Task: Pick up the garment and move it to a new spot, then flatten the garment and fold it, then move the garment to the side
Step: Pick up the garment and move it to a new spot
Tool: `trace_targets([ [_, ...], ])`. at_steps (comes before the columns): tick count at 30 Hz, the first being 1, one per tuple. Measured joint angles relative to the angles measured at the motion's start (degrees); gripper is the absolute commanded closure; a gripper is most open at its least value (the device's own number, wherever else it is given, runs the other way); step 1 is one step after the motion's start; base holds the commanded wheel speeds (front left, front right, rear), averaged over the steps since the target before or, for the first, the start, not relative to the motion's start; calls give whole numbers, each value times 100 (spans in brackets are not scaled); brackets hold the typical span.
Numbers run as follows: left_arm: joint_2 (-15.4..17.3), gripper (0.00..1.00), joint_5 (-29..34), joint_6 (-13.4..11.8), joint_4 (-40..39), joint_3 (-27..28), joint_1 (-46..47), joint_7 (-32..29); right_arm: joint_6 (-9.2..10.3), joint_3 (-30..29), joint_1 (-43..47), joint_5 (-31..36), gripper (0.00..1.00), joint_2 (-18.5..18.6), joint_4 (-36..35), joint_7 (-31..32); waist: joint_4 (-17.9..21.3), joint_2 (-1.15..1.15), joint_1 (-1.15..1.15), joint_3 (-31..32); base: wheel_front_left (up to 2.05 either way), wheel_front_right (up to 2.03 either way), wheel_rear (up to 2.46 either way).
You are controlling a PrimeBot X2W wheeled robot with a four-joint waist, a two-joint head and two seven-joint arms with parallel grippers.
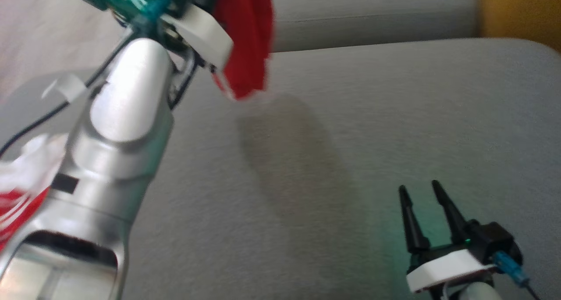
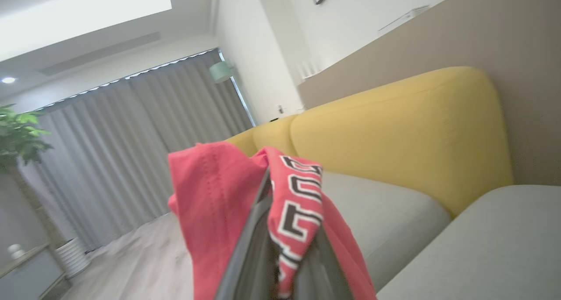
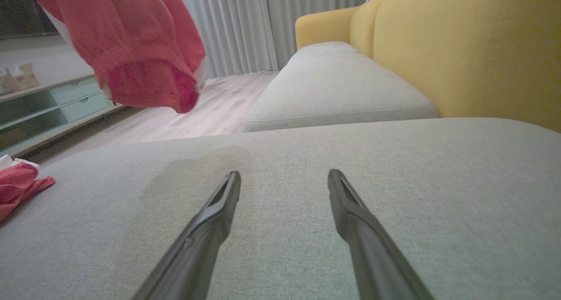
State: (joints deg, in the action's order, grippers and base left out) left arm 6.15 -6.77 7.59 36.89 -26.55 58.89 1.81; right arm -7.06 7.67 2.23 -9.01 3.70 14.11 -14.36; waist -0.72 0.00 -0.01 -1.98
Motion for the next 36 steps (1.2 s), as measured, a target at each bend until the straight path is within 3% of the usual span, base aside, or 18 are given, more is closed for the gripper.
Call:
trace_targets([
  [11,0,100,-767,1,-347,-1131,-422,-75,0,353,-51,-378,0,-27,-46,0,1526,0,0,55,0,0,0],
  [14,38,100,-893,2,-69,-1578,-558,34,0,436,-122,-459,0,-31,-46,0,1833,0,0,-43,0,0,0],
  [20,136,100,-918,0,823,-1756,-666,535,0,553,-353,-582,0,-36,-49,0,2143,0,2,-377,0,0,0],
  [21,156,69,-883,-31,1012,-1758,-666,681,0,566,-405,-612,0,-44,-47,0,2190,0,3,-447,0,0,0],
  [22,156,0,-861,-119,1190,-1750,-664,795,0,567,-446,-624,0,-53,-48,0,2228,0,2,-513,0,0,0],
  [25,85,0,-780,-370,1583,-1749,-641,1076,0,546,-474,-684,0,-53,-31,0,2289,0,3,-689,0,0,0],
  [31,-82,0,-688,-558,1768,-1722,-654,1260,0,476,-475,-780,0,-56,52,0,2049,0,2,-715,0,0,0],
  [36,-101,0,-743,-867,1029,-1439,-1215,1266,0,434,-436,-822,0,-64,103,0,1720,0,1,-487,0,0,0],
])
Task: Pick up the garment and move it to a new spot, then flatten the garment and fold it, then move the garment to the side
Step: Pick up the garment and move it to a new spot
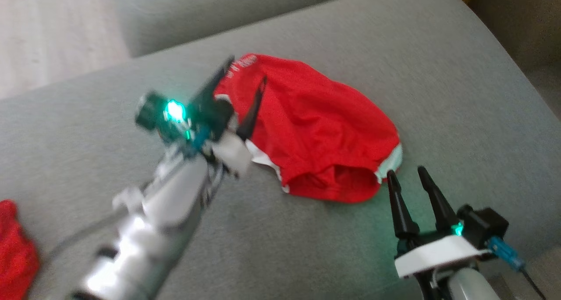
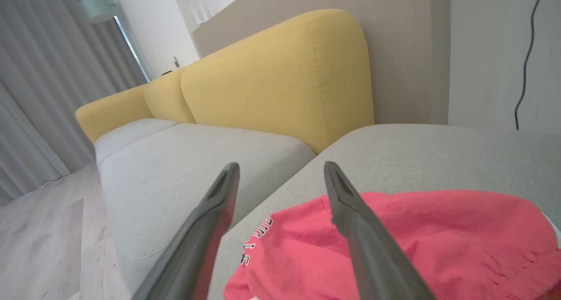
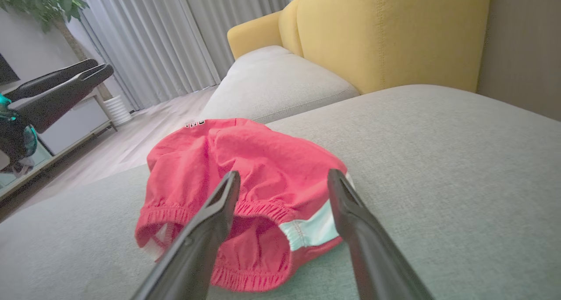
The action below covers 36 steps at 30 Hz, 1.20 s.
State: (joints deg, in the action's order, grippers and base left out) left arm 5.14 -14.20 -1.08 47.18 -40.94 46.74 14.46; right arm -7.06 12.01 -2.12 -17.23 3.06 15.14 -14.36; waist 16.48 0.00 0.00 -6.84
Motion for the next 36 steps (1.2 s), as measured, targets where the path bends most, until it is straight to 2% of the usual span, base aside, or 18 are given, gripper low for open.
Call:
trace_targets([
  [4,36,0,5,-283,-689,209,-959,8,0,-102,238,40,0,-1,20,0,-295,0,-1,293,0,0,0],
  [8,127,0,4,-838,-1384,657,-2008,8,0,-158,520,309,0,14,-33,0,-648,0,-1,564,0,0,0],
  [10,230,0,10,-1090,-1830,911,-2730,7,0,-530,642,542,0,9,-198,0,-911,0,-2,737,0,0,0],
  [11,247,0,16,-1138,-2061,1005,-2976,7,0,-665,671,628,0,8,-271,0,-997,0,-1,788,0,0,0],
  [18,157,0,91,-1269,-3601,1783,-4611,7,0,-1045,1066,951,0,-45,-591,0,-1432,0,-1,1148,0,0,0],
  [22,89,0,379,-1304,-4195,2095,-5438,7,0,-1182,1383,1046,0,-51,-747,0,-1598,0,-2,1339,0,0,0],
  [29,38,0,814,-1144,-4446,2139,-6116,7,0,-1243,1673,1162,0,-63,-790,0,-1817,0,-1,1514,0,0,0],
  [36,-13,0,1014,-1023,-4420,2231,-6241,7,0,-1240,1679,1184,0,-66,-817,0,-1934,0,0,1547,0,0,0],
])
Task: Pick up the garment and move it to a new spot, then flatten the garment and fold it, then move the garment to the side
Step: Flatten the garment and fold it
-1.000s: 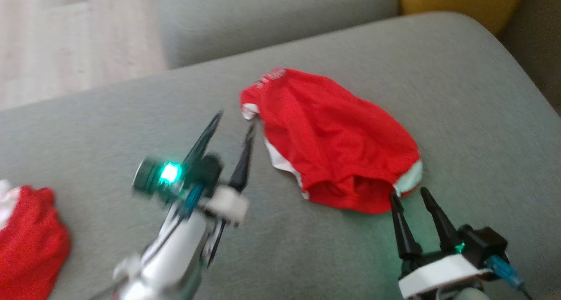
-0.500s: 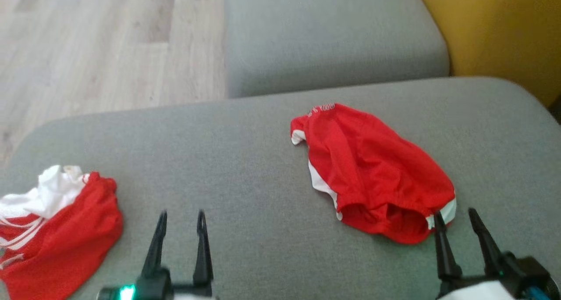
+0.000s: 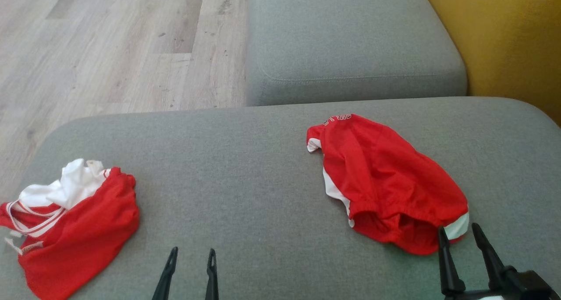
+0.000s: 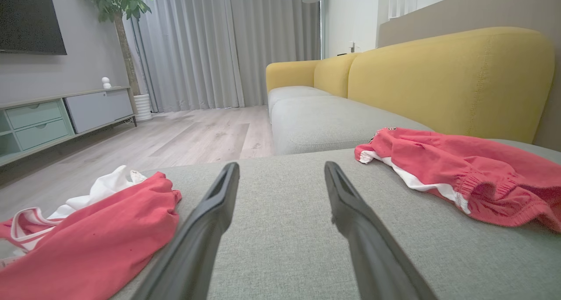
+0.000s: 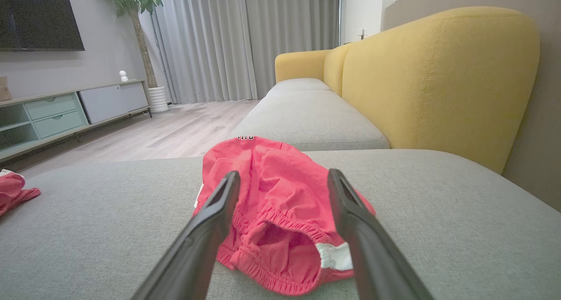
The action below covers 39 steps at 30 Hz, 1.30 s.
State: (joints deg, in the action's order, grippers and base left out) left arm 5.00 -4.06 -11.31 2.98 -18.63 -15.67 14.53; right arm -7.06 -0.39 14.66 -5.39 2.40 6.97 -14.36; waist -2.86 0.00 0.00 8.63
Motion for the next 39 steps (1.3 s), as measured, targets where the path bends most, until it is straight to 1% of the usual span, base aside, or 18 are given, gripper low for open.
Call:
trace_targets([
  [9,-44,0,57,30,94,15,1,0,0,7,-1,0,0,-2,-3,0,-25,0,0,-22,0,0,0],
  [15,-77,0,18,127,185,31,3,0,0,15,-1,-1,0,-2,-2,0,-3,0,0,-43,0,0,0],
  [27,-114,0,15,125,232,22,10,0,0,29,-2,0,0,-2,0,0,28,0,0,-69,0,0,0],
  [31,-116,0,1,145,241,10,10,0,0,20,-5,-14,0,-3,49,0,105,0,0,-85,0,0,0],
  [34,-120,0,-32,234,268,-25,23,0,0,-67,-8,-19,0,-5,67,0,208,0,0,-112,0,0,0],
  [39,-121,0,-375,400,453,-312,243,0,0,-143,-43,-70,0,-7,64,0,499,0,0,-192,0,0,0],
])
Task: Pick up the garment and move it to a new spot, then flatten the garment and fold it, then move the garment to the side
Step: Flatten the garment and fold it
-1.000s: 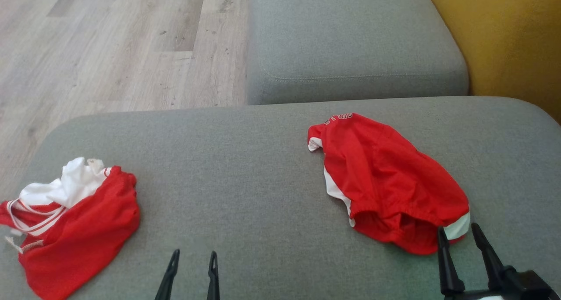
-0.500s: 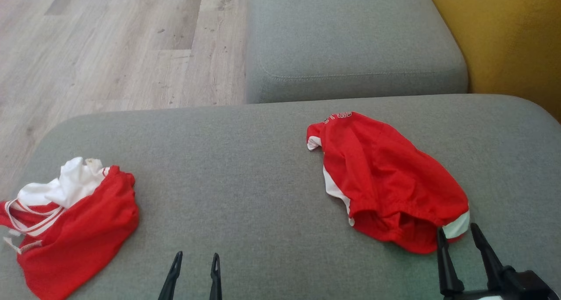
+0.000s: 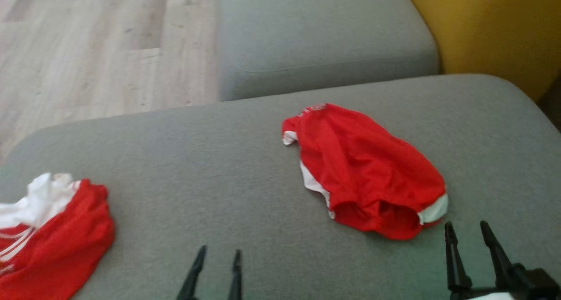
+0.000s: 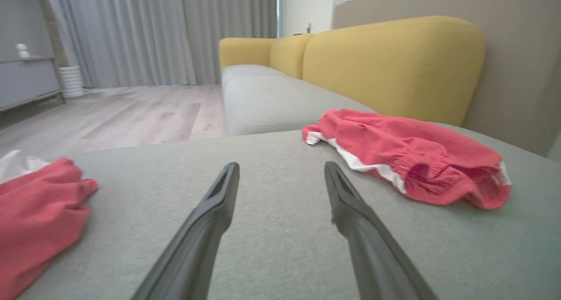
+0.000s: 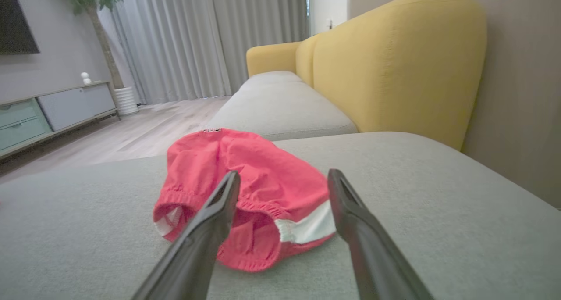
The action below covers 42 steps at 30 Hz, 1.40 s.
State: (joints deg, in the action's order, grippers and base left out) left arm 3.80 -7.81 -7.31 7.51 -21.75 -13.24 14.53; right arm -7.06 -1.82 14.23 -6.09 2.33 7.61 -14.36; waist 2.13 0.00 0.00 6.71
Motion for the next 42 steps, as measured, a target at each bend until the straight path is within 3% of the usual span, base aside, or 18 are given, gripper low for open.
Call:
trace_targets([
  [8,2,0,-497,385,864,-965,1077,0,0,-33,-250,-41,0,-1,-283,0,710,0,0,-282,0,0,0],
  [15,-70,0,-1036,236,2561,-1974,2613,-35,0,7,-389,-48,0,-1,-416,0,1412,0,0,-772,0,0,0],
  [22,-86,0,-1536,3,3572,-2540,3861,-180,0,86,-808,-158,0,-1,-477,0,1775,0,2,-1359,0,0,0],
  [23,-88,22,-1599,-53,3679,-2602,3980,-178,0,90,-827,-163,0,-1,-477,0,1808,0,2,-1430,0,0,0],
  [24,-88,100,-1626,-118,3787,-2659,4088,-175,0,93,-838,-180,0,-1,-477,0,1838,0,2,-1496,0,0,0],
  [32,-41,100,-1783,-397,4408,-2533,4646,-25,0,48,-892,-248,0,-1,-444,0,1686,0,0,-1583,0,0,0],
  [38,756,100,-1454,-426,4307,-2221,5200,-24,0,79,-897,-288,0,-1,-445,0,1403,0,0,-1600,0,0,0],
  [42,895,100,-1395,-205,4390,-2191,5334,-24,0,112,-903,-291,0,-1,-443,0,1257,0,0,-1623,0,0,0],
])
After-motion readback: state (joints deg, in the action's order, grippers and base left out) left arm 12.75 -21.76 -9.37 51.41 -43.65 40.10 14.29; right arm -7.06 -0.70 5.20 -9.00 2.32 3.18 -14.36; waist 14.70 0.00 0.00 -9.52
